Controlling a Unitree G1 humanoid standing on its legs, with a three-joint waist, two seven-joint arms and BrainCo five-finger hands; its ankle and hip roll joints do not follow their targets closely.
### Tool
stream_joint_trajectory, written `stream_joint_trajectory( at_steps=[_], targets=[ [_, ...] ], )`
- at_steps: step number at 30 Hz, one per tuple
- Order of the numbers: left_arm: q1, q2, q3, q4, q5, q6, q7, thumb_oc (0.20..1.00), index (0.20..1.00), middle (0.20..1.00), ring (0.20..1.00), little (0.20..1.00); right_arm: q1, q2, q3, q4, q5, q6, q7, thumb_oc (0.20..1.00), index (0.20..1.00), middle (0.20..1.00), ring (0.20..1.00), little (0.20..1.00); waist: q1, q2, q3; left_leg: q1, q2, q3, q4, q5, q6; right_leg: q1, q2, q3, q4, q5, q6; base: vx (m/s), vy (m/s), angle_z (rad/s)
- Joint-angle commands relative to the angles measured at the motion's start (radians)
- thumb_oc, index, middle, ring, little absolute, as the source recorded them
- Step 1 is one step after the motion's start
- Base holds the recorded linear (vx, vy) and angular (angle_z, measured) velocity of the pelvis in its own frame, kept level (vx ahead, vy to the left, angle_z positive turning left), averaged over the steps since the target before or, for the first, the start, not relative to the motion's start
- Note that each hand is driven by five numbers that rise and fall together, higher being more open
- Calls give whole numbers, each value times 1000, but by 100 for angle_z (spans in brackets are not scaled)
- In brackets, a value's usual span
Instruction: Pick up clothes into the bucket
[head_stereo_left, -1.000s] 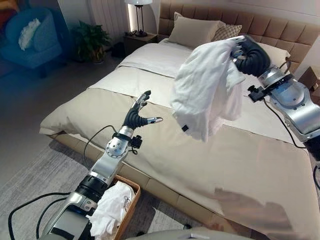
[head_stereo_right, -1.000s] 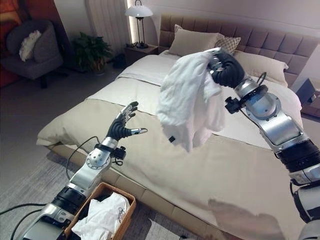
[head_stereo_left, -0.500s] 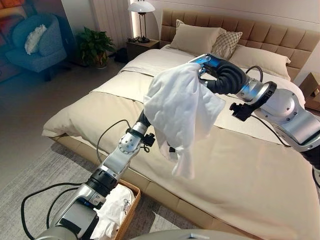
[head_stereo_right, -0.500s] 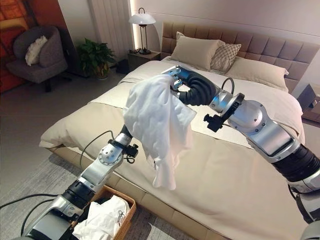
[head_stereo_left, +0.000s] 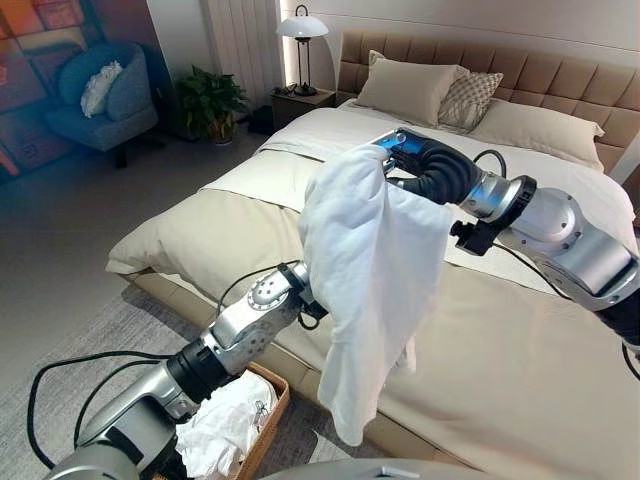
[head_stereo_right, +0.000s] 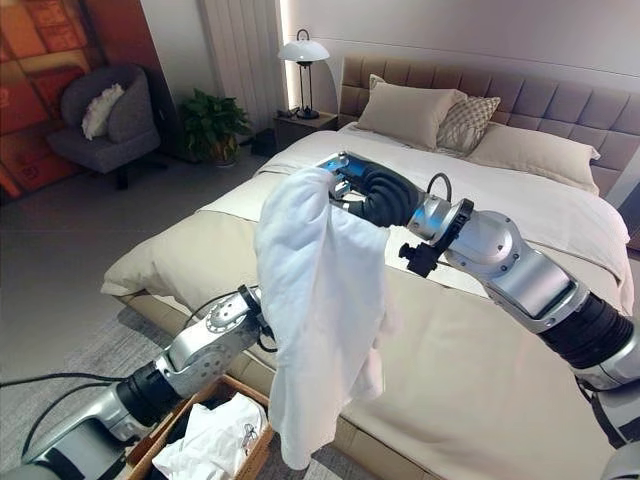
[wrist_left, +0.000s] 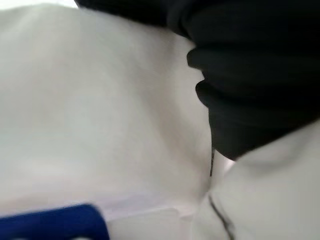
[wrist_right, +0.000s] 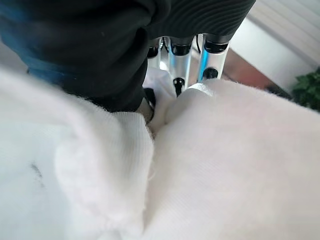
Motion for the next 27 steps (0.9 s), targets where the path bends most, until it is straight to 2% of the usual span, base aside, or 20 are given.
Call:
stream_joint_trajectory(
  at_steps=[1,6,14,18,24,27],
  targets=[
    [-77,30,-25,-15,-115,1,-84,1000,1000,1000,1000,1000,4,-19,-40,67,43,-35,-42,200,200,200,200,200,19,-22,-55,-46,6,-11,70,-77,-38,-75,-12,-50,94,-22,12,-2,13,4],
    [-6,40,10,-21,-131,8,-102,1000,1000,1000,1000,1000,52,-8,-112,147,-16,-36,-74,200,200,200,200,200,23,-23,-50,-45,1,-17,70,-79,-34,-76,-15,-54,96,-20,12,-1,15,8],
    [113,38,124,-12,-92,-8,-84,1000,1000,1000,1000,1000,221,23,-317,208,-61,-46,-118,200,200,200,200,200,33,-26,-42,-48,-2,-23,75,-83,-28,-78,-17,-57,105,-25,12,1,3,3],
    [216,27,239,7,-5,-43,-18,1000,1000,1000,1000,1000,364,94,-482,209,9,-64,-132,200,200,200,200,200,40,-26,-36,-47,-3,-24,77,-88,-21,-82,-18,-52,110,-27,13,0,0,0],
    [306,-31,395,31,209,-79,117,1000,1000,1000,1000,1000,498,168,-618,168,63,-55,-131,200,200,200,200,200,46,-29,-39,-50,-3,-30,76,-87,-18,-83,-18,-54,111,-33,11,0,0,0],
    [317,-44,437,28,309,-91,144,1000,1000,1000,1000,1000,519,166,-652,160,42,-49,-139,200,200,200,200,200,48,-31,-42,-51,-3,-30,75,-89,-18,-83,-18,-54,109,-35,10,0,0,0]
  ],
)
